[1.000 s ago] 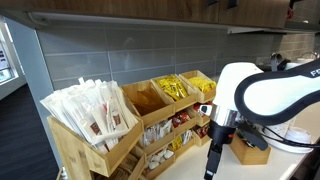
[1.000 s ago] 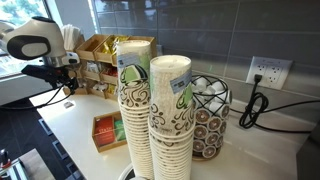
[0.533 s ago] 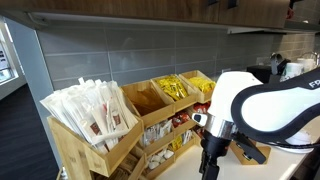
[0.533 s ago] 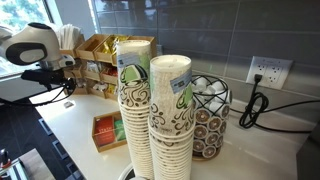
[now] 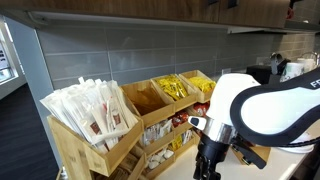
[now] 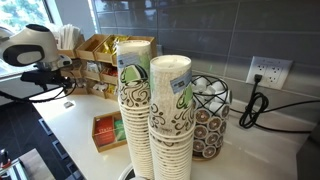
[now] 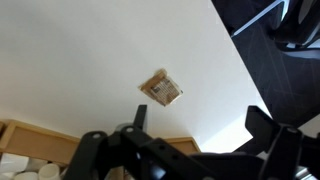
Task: Put one brown sachet from the counter on the middle shelf of the stand on the left
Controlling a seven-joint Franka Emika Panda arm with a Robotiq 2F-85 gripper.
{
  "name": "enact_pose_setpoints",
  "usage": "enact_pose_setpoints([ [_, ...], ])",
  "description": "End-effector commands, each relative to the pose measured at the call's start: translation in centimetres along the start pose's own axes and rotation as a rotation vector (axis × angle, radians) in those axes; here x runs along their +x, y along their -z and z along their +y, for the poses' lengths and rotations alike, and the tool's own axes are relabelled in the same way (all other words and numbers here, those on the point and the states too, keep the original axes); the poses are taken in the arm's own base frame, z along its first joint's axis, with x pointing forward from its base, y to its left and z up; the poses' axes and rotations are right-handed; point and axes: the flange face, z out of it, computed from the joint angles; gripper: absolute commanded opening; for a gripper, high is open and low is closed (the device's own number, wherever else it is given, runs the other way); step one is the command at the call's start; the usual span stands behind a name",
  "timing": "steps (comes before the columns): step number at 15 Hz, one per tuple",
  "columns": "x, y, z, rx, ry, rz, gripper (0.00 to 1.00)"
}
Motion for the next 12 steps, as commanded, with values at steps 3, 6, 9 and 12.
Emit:
enact_pose_setpoints([
  [3, 0.3, -3.6, -1.5, 0.034, 0.177, 0.062, 1.00],
  [6, 0.7, -5.2, -1.8, 0.035, 0.238, 0.127, 1.00],
  [9, 0.8, -5.0, -2.0, 0.054, 0.230, 0.139, 1.00],
  [12, 0.9, -5.7, -1.9, 0.071, 0.243, 0.156, 1.00],
])
